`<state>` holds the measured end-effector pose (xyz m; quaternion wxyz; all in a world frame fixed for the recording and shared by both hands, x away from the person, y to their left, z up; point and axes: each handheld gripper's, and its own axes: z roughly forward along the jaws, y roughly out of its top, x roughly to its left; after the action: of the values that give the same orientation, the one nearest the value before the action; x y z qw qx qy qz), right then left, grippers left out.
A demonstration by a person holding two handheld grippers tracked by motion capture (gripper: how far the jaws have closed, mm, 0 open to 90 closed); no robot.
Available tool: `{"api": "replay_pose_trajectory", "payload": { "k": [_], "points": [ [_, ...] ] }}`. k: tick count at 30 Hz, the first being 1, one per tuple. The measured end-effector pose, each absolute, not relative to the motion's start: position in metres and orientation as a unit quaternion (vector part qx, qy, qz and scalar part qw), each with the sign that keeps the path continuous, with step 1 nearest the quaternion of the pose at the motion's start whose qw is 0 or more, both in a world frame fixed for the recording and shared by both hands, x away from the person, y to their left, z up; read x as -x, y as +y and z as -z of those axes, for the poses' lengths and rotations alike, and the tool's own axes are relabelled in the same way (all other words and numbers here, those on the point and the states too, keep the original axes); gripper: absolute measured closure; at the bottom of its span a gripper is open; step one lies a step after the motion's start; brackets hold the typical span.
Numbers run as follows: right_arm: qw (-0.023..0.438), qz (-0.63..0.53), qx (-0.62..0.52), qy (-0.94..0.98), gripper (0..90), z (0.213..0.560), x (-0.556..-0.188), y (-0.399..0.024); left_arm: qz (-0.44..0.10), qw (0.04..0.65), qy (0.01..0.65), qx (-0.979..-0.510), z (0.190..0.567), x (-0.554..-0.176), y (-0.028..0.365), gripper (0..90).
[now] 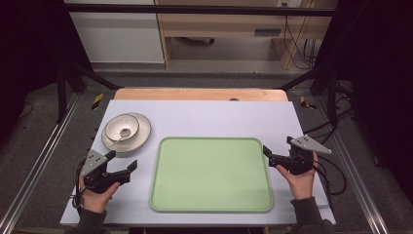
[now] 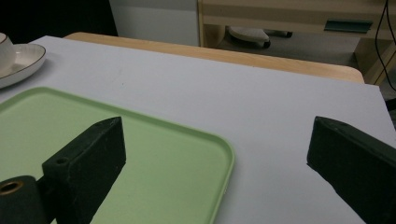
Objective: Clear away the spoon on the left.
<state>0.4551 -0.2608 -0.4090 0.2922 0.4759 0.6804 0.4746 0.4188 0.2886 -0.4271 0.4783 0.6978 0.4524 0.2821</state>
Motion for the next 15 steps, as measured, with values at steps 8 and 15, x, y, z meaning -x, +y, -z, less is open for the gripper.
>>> {"api": "replay_pose_trajectory", "payload": {
  "k": [8, 15],
  "points": [
    [0.288, -0.47, -0.476, 0.685, 5.0, 0.4108, -0.4548, -0.2598, -0.281, 0.476, 0.45, -0.702, 0.4285, -0.4183, 0.2899, 12.3],
    [0.289, -0.466, -0.477, 0.687, 5.2, 0.4124, -0.4557, -0.2572, -0.281, 0.472, 0.45, -0.704, 0.4293, -0.4198, 0.2941, 11.4]
  ]
}}
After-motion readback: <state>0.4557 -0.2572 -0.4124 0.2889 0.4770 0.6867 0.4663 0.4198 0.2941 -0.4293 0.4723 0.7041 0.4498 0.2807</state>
